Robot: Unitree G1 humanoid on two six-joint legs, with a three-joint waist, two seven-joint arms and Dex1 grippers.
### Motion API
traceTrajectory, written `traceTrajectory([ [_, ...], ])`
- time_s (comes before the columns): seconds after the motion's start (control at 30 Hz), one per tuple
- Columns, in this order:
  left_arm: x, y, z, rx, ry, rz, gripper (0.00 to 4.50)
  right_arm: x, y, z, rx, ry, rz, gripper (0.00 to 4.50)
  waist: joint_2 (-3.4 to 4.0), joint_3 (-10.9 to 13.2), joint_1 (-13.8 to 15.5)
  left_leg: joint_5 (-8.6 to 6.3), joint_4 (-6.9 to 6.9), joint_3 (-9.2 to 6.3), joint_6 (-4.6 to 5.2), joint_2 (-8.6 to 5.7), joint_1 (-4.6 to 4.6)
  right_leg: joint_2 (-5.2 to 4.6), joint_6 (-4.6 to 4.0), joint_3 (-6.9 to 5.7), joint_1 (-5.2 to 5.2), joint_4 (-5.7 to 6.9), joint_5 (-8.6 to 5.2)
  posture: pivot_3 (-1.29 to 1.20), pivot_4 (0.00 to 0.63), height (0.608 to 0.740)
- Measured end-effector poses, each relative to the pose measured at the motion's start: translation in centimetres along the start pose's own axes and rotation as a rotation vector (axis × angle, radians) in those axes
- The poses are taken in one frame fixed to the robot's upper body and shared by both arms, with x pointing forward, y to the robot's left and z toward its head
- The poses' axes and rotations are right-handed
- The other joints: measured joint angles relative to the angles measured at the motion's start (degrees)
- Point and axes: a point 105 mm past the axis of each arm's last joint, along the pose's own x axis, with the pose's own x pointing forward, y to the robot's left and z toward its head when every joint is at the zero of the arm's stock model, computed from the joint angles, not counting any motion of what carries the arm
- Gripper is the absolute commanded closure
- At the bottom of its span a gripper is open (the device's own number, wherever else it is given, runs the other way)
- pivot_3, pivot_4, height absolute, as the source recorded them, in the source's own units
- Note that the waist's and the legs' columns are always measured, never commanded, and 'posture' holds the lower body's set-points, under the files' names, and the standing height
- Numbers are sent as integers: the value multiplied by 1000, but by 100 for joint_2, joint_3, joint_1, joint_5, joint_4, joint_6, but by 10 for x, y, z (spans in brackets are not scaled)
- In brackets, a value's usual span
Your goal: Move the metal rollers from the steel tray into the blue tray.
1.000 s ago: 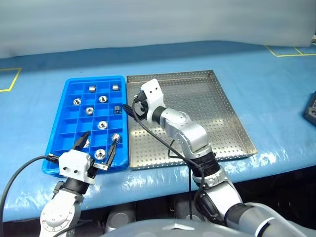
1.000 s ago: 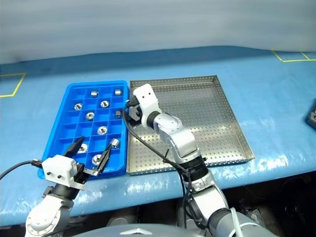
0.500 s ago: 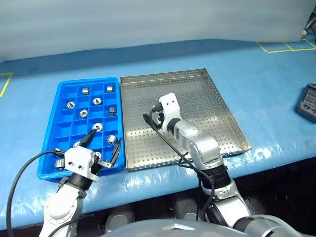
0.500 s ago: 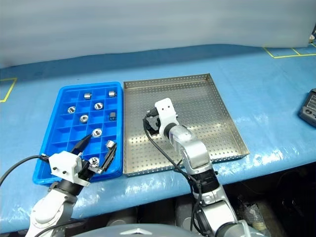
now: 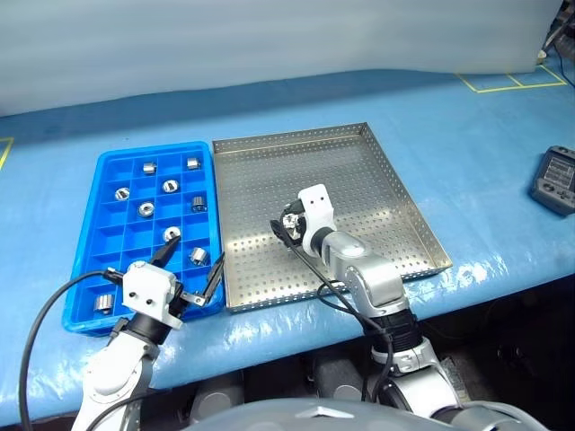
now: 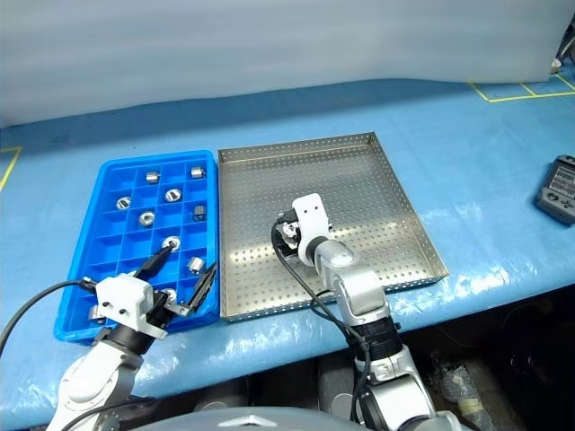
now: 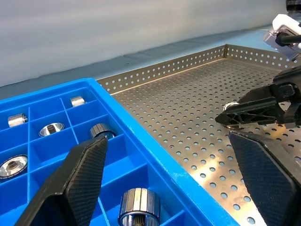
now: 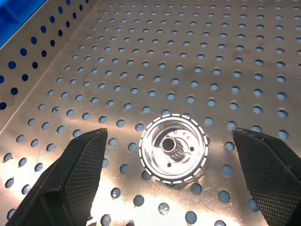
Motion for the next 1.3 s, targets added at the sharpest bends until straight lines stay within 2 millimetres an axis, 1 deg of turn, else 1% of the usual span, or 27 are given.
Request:
traceTrajectory([
  [0.1, 0, 0, -2, -2, 5, -2, 0, 3, -1, -6, -3, 17, -1, 18, 0, 0, -12, 0, 1, 0, 0, 0, 1, 1, 0, 0, 1, 0, 0, 26, 150, 740],
  [0.17, 0, 0, -2, -2, 4, -3, 0, 4, 0, -5, -5, 11, 1, 18, 0, 0, -18, 0, 1, 0, 0, 0, 1, 1, 1, 1, 1, 0, 1, 37, 150, 740],
  [0.2, 0, 0, -2, -1, 3, -2, 0, 4, 0, -4, -6, 8, 2, 191, 0, 0, -17, 0, 1, 0, 0, 0, 1, 1, 2, 1, 1, 0, 1, 39, 150, 740],
  [0.27, 0, 0, -1, 1, -3, -1, 0, 5, 1, -5, -2, 12, 5, 640, 0, 0, -18, 0, 0, 0, 0, 0, 1, 1, 2, 1, 1, 0, 1, 47, 150, 740],
  [0.47, -2, 0, -2, 0, -1, 6, 0, 7, 2, -6, 1, 17, 10, 2568, 0, 0, -16, 0, 0, 0, 0, 0, 1, 0, 2, 2, 1, 0, 2, 61, 150, 740],
  [0.5, -2, 1, -2, -1, -1, 8, 0, 7, 2, -6, 0, 17, 11, 2664, 0, 0, -16, 0, 0, 0, 0, 0, 1, 1, 3, 2, 1, 0, 2, 66, 150, 740],
  [0.67, -3, 1, -2, -2, -4, 18, 0, 10, 5, -4, -1, 19, 22, 2664, 0, 0, -6, 0, 0, 0, 0, 0, 1, 1, 3, 1, 1, 1, 2, 82, 150, 740],
  [0.77, -4, 1, -1, -4, -10, 25, 0, 12, 7, 2, -6, 6, 30, 2664, 0, 0, 12, 0, 0, 0, 0, 0, 1, 1, 3, 2, 0, 0, 2, 103, 150, 740],
  [0.83, -4, 3, -1, 2, -13, 50, 0, 13, 11, 12, -19, -16, 42, 2664, 0, 0, 17, 0, 0, 0, 0, 0, 0, 1, 8, 2, -2, 1, 5, 115, 150, 740],
  [0.9, -6, 8, -1, 16, -16, 100, 0, 15, 17, 28, -40, -54, 64, 2664, 0, 0, 28, 0, -1, 0, 0, 0, 1, 1, 21, 1, -2, 1, 13, 142, 150, 740],
  [1.0, -8, 17, 2, 27, -35, 182, 0, 16, 26, 47, -58, -102, 91, 2664, 0, 0, 117, 0, -3, -4, 0, 0, 0, 2, 20, -2, -3, 1, 14, 193, 150, 740],
  [1.03, -10, 20, 3, 31, -41, 208, 0, 16, 30, 52, -63, -116, 105, 2664, 0, 0, 144, 0, -3, -5, 0, 0, -1, 2, 17, -3, -3, 1, 15, 200, 150, 740],
  [1.1, -15, 27, 3, 35, -45, 265, 0, 18, 44, 71, -91, -168, 153, 2664, 1, 1, 180, 0, -4, -3, 0, 1, -2, 1, 15, -3, -7, 1, 17, 239, 150, 740],
  [1.17, -21, 29, 1, 43, -30, 298, 0, 16, 64, 98, -140, -249, 218, 2664, 2, 1, 238, 0, -8, -5, 0, 1, -1, 1, 14, -4, -6, 0, 17, 274, 150, 740],
  [1.2, -23, 29, -1, 44, -22, 310, 0, 15, 73, 108, -158, -283, 248, 2664, 1, 1, 283, 0, -9, -9, 0, 1, -1, 1, 12, -9, -5, 0, 15, 291, 150, 740],
  [1.23, -26, 30, -2, 42, -14, 327, 0, 13, 83, 114, -175, -308, 281, 2664, -1, -1, 322, 0, -12, -12, 0, 1, -1, 1, 11, -12, -3, -3, 15, 307, 150, 740],
  [1.27, -30, 30, -3, 37, -10, 350, 0, 13, 92, 115, -197, -316, 321, 2664, -2, -1, 375, 0, -12, -12, 0, 1, -1, -1, 10, -13, -3, -3, 15, 317, 150, 740],
  [1.3, -33, 30, -2, 38, -8, 365, 0, 15, 97, 112, -209, -307, 345, 2664, -2, -1, 426, 0, -12, -11, 0, 0, -2, -2, 8, -13, -3, -5, 15, 334, 150, 740],
])
